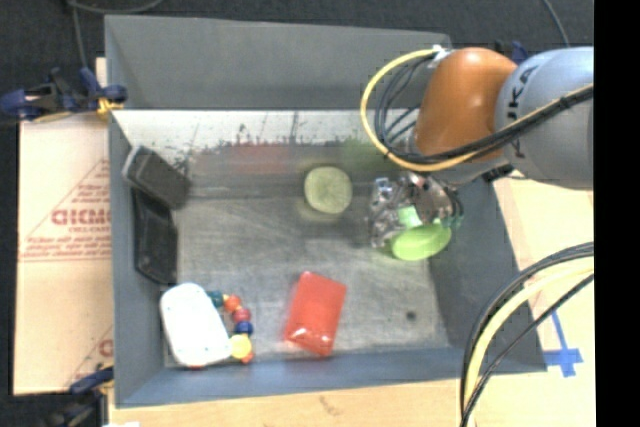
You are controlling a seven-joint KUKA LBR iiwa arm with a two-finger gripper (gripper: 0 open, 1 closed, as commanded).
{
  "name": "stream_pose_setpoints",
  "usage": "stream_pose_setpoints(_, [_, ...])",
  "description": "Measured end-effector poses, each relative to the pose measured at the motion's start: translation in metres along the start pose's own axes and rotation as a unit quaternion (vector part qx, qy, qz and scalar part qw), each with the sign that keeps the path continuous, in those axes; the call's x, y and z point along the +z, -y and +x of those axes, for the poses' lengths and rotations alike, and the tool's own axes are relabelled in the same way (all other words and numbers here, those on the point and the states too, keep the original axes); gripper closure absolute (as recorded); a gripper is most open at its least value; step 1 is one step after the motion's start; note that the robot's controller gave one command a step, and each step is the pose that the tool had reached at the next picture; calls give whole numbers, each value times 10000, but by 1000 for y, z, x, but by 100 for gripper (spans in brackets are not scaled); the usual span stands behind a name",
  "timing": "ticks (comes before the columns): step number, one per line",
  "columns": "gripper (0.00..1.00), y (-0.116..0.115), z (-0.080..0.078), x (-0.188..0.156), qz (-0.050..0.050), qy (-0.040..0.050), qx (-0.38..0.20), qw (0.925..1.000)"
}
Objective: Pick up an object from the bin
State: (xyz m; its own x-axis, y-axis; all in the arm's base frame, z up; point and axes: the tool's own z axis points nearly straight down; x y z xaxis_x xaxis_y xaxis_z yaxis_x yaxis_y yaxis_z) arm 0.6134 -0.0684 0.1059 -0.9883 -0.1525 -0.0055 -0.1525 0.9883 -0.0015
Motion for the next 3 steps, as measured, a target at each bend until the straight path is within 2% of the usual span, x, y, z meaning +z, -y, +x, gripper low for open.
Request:
stream_pose_setpoints(1, [0,0,0,0,2,0,-3,10000])
stream_pose_setpoints(2, [0,0,0,0,2,-1,-4,10000])
stream_pose_setpoints(3, [100,58,6,0,-230,-32,1243,9920])
